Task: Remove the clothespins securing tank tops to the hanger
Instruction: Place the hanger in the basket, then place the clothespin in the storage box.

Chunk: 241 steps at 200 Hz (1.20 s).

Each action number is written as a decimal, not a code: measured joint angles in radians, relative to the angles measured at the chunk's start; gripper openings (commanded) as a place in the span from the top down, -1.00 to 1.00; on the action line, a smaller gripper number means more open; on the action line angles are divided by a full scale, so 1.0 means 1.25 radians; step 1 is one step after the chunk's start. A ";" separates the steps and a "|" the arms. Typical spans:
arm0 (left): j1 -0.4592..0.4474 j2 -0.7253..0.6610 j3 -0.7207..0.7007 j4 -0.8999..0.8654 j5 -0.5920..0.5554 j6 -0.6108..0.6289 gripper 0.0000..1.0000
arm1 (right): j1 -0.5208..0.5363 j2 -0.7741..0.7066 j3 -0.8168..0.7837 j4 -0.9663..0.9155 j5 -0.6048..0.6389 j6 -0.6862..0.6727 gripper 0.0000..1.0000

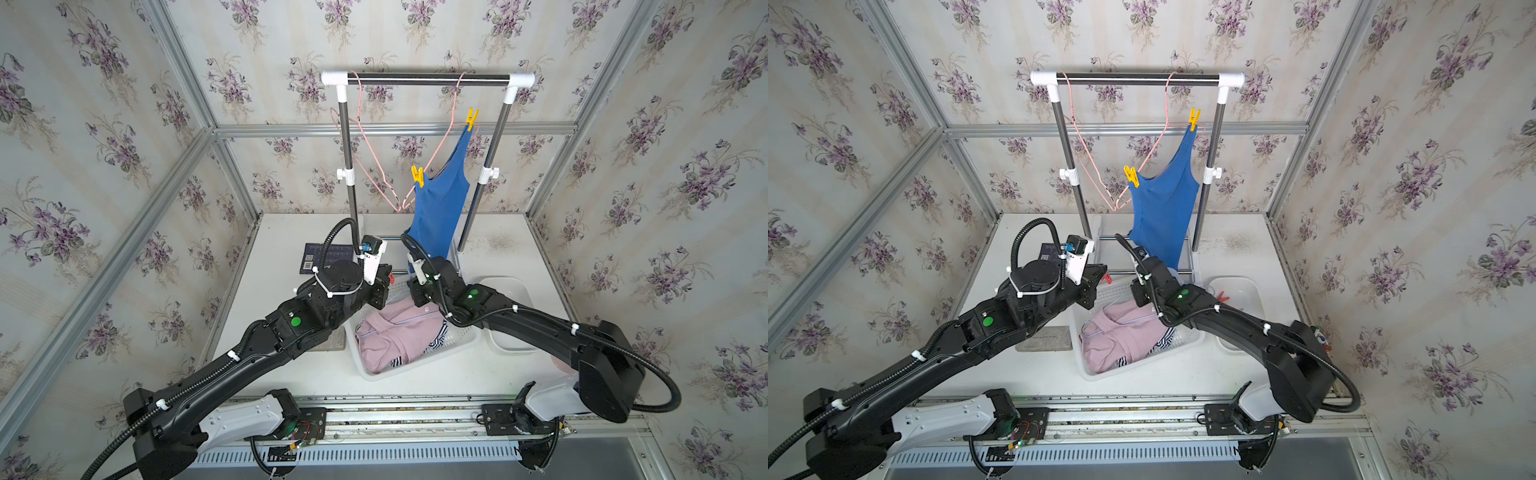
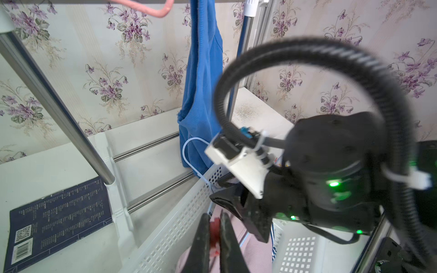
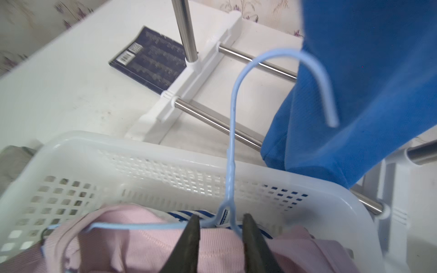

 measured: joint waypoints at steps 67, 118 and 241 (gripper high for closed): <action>0.115 -0.048 -0.178 0.206 0.250 -0.027 1.00 | -0.288 -0.269 -0.250 0.297 -0.493 0.122 -0.42; 0.202 0.013 -0.161 0.393 0.573 -0.055 0.96 | -0.363 -0.289 -0.320 0.596 -0.834 0.278 -0.42; 0.188 0.220 0.010 0.461 0.881 -0.091 0.86 | -0.364 -0.268 -0.292 0.736 -0.967 0.337 -0.35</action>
